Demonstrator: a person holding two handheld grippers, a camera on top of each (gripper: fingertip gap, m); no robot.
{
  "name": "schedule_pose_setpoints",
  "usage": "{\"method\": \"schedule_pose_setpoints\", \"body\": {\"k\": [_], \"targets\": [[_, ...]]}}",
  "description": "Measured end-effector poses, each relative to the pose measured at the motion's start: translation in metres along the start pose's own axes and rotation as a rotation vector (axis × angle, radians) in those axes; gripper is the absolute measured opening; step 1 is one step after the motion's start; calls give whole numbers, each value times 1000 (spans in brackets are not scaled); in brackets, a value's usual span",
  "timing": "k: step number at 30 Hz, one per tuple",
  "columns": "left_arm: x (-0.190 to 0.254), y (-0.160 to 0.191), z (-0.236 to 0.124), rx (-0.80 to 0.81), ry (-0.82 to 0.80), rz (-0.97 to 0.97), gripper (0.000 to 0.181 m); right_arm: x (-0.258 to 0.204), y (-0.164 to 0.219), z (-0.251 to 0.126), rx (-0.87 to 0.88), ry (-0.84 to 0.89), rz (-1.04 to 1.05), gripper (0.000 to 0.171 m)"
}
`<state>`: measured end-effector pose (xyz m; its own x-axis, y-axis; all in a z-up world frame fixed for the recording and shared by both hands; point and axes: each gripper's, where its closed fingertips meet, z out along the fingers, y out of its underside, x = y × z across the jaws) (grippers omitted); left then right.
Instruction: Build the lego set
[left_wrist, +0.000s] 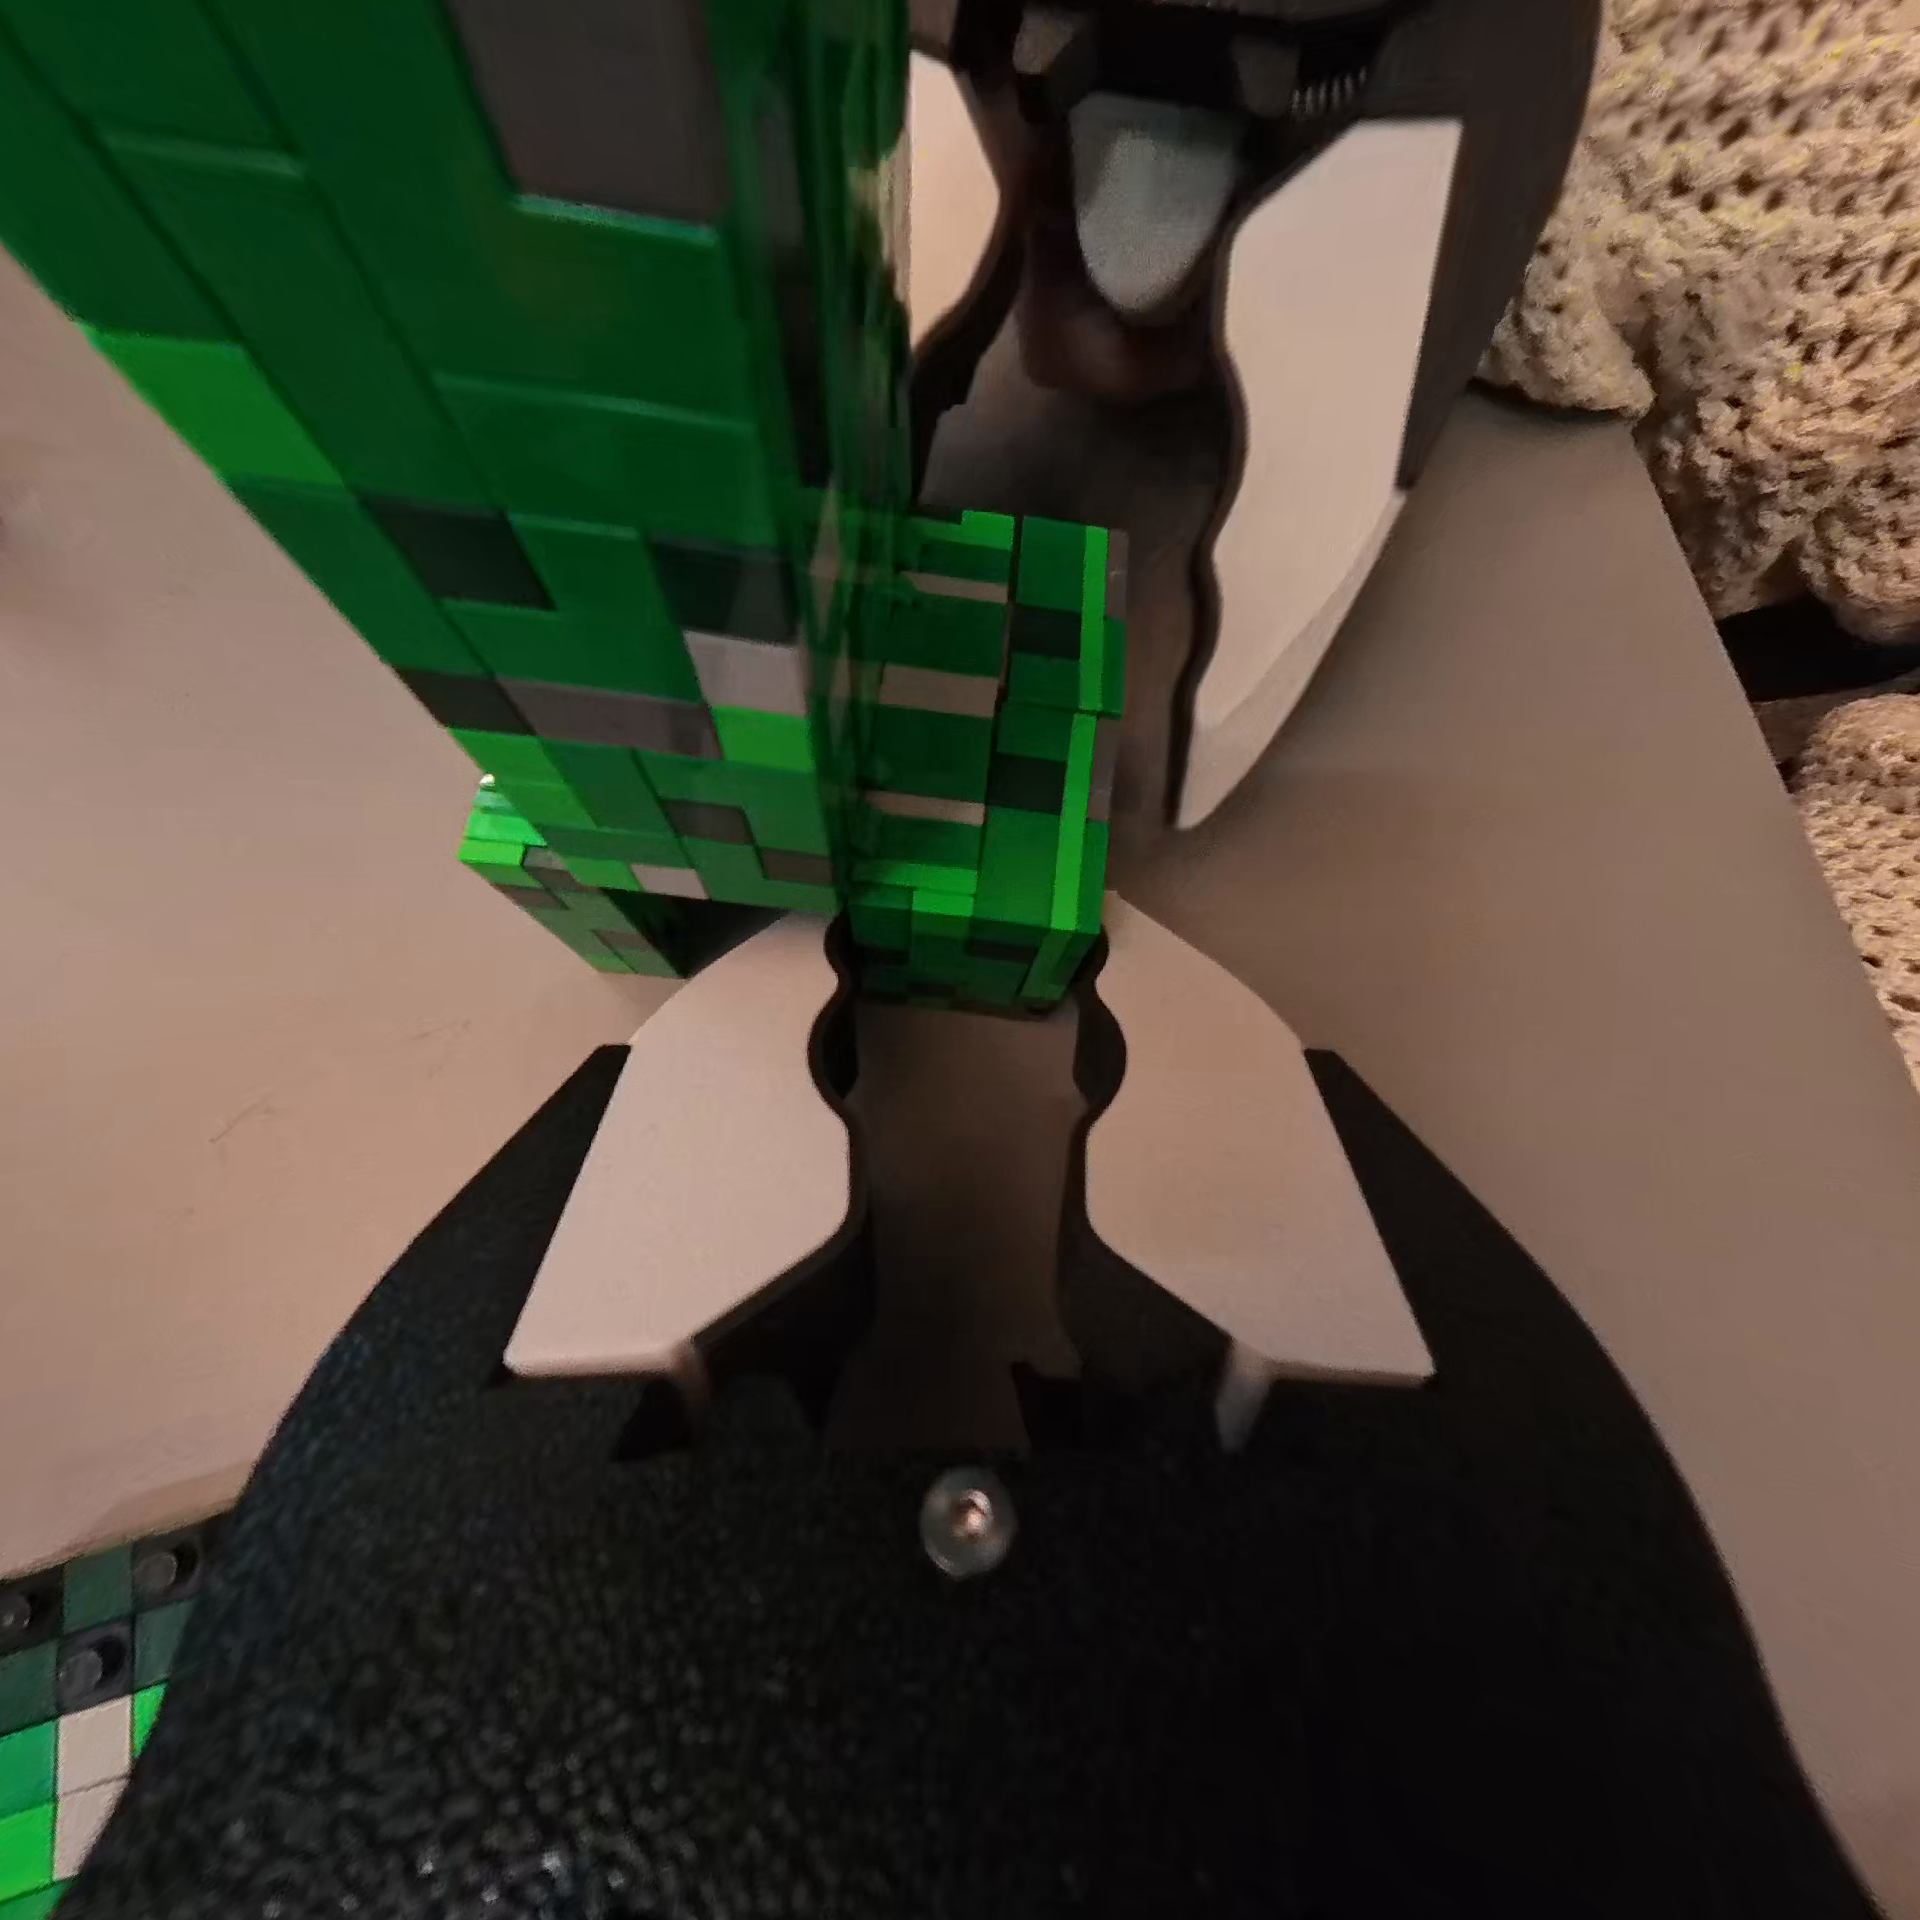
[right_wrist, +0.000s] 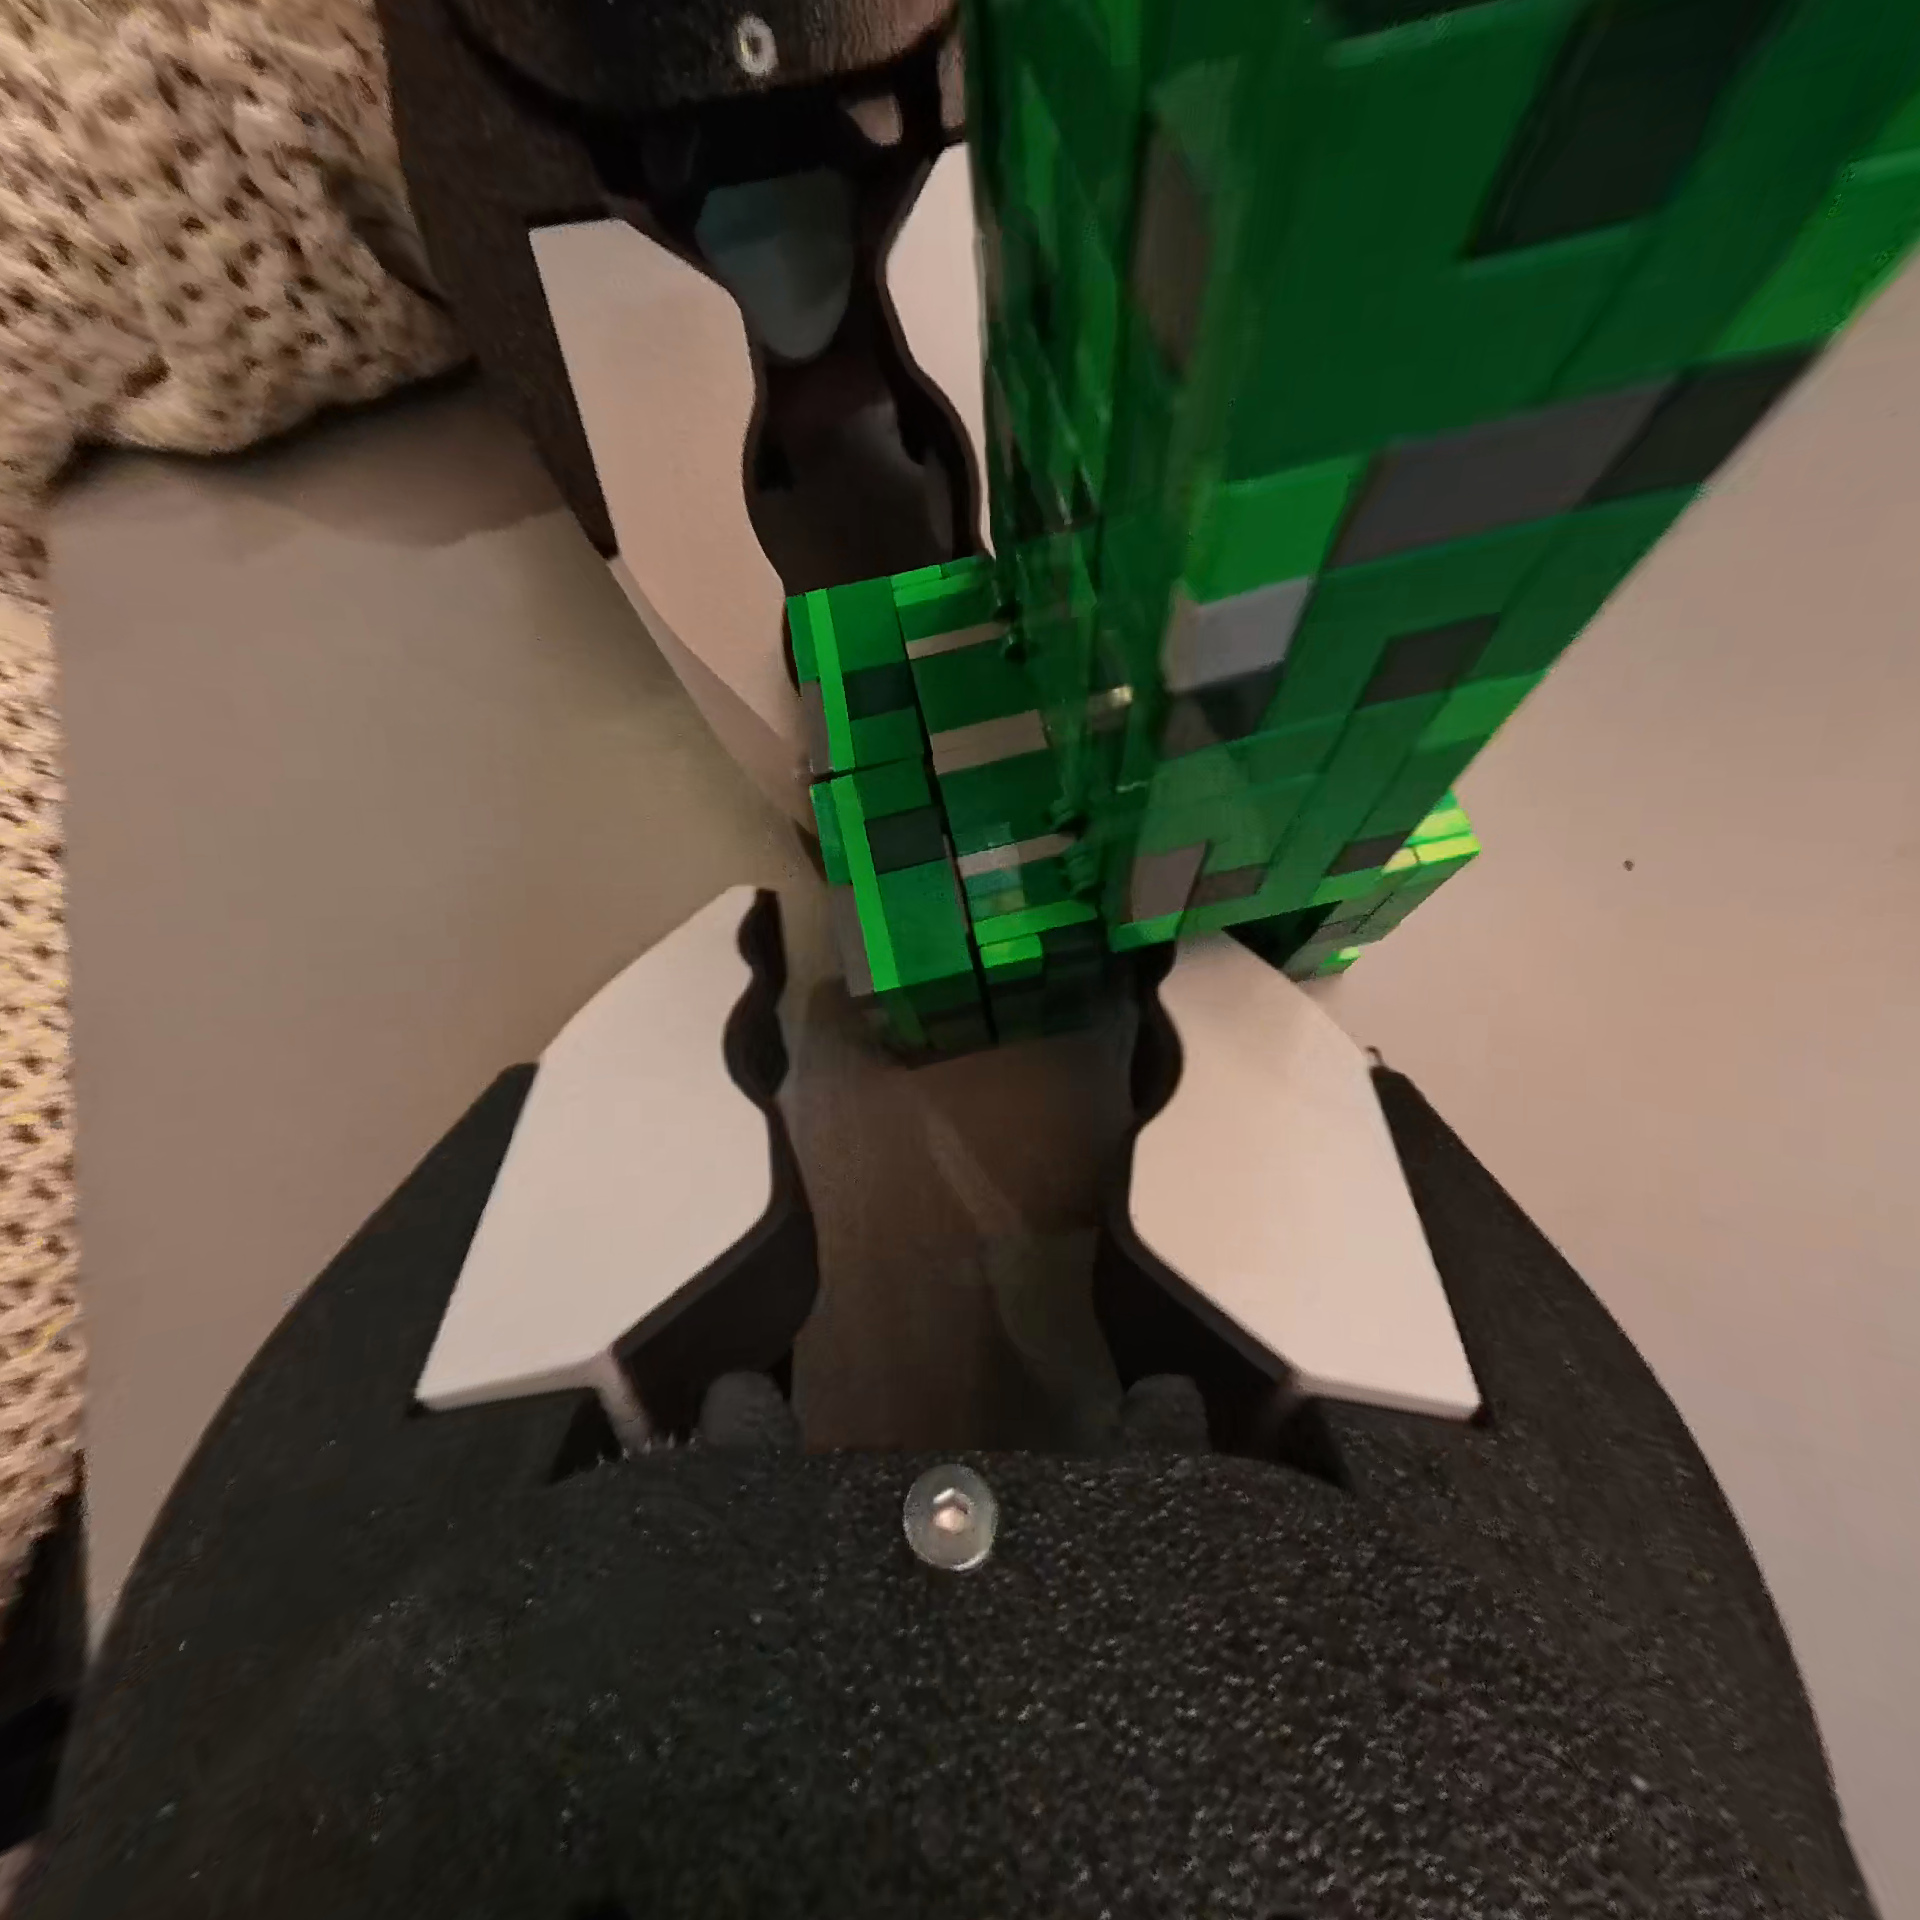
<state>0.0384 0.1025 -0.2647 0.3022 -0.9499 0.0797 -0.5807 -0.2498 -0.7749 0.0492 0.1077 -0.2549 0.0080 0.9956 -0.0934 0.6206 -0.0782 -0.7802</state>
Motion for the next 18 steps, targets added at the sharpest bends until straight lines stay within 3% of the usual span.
{"method": "schedule_pose_setpoints", "body": {"k": [6, 15, 18], "targets": [[0, -2, 0, 1, -6, 6, 38, -1, -17, -16, 161, -102, 88, 41], [-1, -2, 0, 3, -8, 7, 39, -1, -17, -14, 150, -105, 89, 40], [-2, -2, 1, 3, -11, -1, 39, 5, -14, -18, 149, -64, 85, 51]]}}
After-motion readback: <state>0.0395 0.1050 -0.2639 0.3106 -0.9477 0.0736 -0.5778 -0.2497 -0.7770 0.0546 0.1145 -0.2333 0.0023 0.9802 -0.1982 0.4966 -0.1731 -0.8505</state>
